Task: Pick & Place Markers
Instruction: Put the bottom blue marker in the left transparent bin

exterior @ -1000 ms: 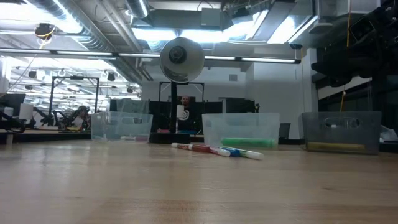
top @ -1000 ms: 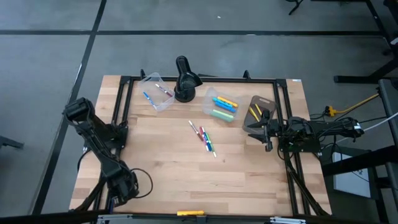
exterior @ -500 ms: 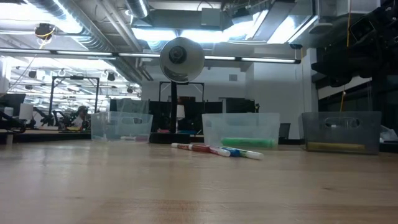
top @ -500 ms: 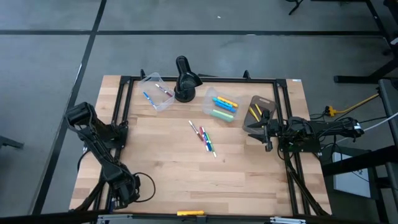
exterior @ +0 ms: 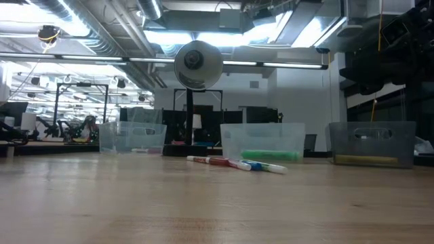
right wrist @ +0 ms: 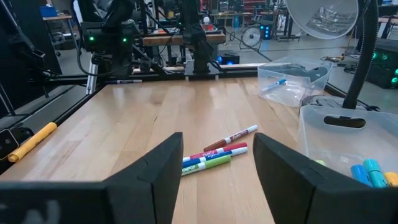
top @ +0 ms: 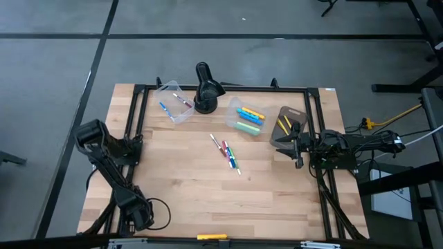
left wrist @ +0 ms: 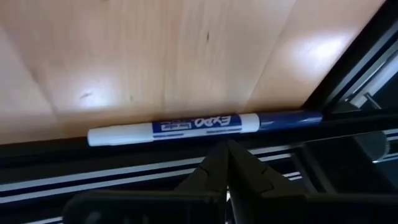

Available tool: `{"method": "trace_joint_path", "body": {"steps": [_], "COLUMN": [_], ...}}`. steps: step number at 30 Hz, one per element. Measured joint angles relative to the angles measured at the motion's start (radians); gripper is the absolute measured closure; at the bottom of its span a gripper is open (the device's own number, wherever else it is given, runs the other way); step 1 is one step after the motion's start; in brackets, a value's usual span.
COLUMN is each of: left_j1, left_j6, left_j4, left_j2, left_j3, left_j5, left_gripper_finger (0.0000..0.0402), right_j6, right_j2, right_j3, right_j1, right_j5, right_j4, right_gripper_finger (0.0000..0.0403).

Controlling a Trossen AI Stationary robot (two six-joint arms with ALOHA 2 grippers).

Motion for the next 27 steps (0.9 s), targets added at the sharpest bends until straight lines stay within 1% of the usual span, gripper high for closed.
{"method": "trace_joint_path", "body": {"steps": [6, 9, 14, 19, 21, 23, 25, 27], "left_j1": [-0.015, -0.012, -0.013, -0.018, -0.018, -0.006, 0.011, 0.033], "left_j6": [-0.008, -0.011, -0.013, -0.061, -0.088, -0.116, -0.124, -0.121], "left_j4": [0.039, 0.042, 0.040, 0.038, 0.039, 0.042, 0.029, -0.043], "left_j2": [0.034, 0.037, 0.037, 0.037, 0.037, 0.039, 0.032, 0.028], "left_j3": [0.006, 0.005, 0.005, 0.005, 0.005, 0.003, 0.004, 0.029], "left_j5": [0.012, -0.007, -0.010, -0.017, -0.049, -0.121, -0.157, -0.222], "left_gripper_finger": [0.0400, 0.0399, 0.0401, 0.0400, 0.0400, 0.0400, 0.0399, 0.0400], "right_j6": [0.000, 0.000, 0.000, 0.000, 0.000, 0.000, 0.000, 0.000], "right_j2": [0.000, 0.000, 0.000, 0.000, 0.000, 0.000, 0.000, 0.000], "right_j3": [0.000, 0.000, 0.000, 0.000, 0.000, 0.000, 0.000, 0.000], "right_j1": [0.000, 0.000, 0.000, 0.000, 0.000, 0.000, 0.000, 0.000], "right_j5": [0.000, 0.000, 0.000, 0.000, 0.000, 0.000, 0.000, 0.000], "right_j4": [0.000, 0.000, 0.000, 0.000, 0.000, 0.000, 0.000, 0.000], "right_gripper_finger": [0.0209, 0.0209, 0.0209, 0.0209, 0.0209, 0.0209, 0.0209, 0.0209]}}
